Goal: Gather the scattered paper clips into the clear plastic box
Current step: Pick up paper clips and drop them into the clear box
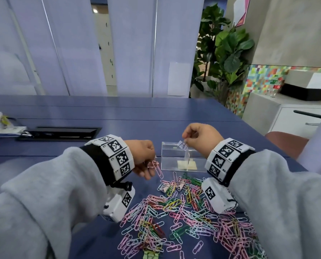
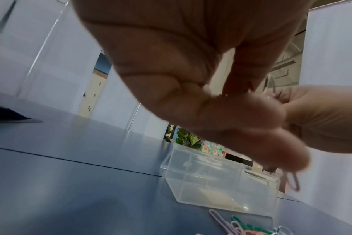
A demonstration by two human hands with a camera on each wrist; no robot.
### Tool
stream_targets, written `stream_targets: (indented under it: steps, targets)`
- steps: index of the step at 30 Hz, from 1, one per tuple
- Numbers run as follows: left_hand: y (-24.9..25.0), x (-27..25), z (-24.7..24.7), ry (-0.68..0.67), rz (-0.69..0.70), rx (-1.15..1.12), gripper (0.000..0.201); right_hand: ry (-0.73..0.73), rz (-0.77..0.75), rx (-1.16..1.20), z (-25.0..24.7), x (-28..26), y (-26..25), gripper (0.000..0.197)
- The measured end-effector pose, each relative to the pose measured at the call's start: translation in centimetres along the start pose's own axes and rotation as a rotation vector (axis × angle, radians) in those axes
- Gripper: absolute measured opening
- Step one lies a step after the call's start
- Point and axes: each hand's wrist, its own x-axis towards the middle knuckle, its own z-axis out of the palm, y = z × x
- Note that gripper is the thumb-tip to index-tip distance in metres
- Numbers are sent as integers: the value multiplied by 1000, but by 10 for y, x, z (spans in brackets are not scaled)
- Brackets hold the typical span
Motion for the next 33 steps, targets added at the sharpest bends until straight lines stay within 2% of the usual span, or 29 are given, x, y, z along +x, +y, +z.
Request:
stream_targets:
  steps: [3,9,13,16,19,22,24,26,30,33]
  targets:
    - [-4,-3,0,47,3,-41,25,44,-14,-114,1,3,-1,14]
    - [-5,-6,-3,105,66,-79,25,-296,1,-357,17,-11,3,21]
    - [-3,7,-6,259,104,-156,27,-352,-45,-451,16,-17,8,26]
    - [7,16,-3,299,168,-211,29,-352,-70,-397,17,-19,13,28]
    - [15,21,4,279,199,-244,30,-313,-79,-303,19,-21,14,23]
    - [18,24,8,245,200,-301,29,-212,-41,9,20,-20,10,26]
    - [18,26,10,229,192,-339,28,-206,-16,221,18,-21,2,32]
    - [17,27,10,221,182,-357,27,-214,-3,353,18,-22,-5,28]
    - [16,26,8,229,185,-355,27,-172,-16,355,21,-23,-11,26]
    - [14,24,6,272,222,-272,27,-145,-57,322,19,-22,-11,26]
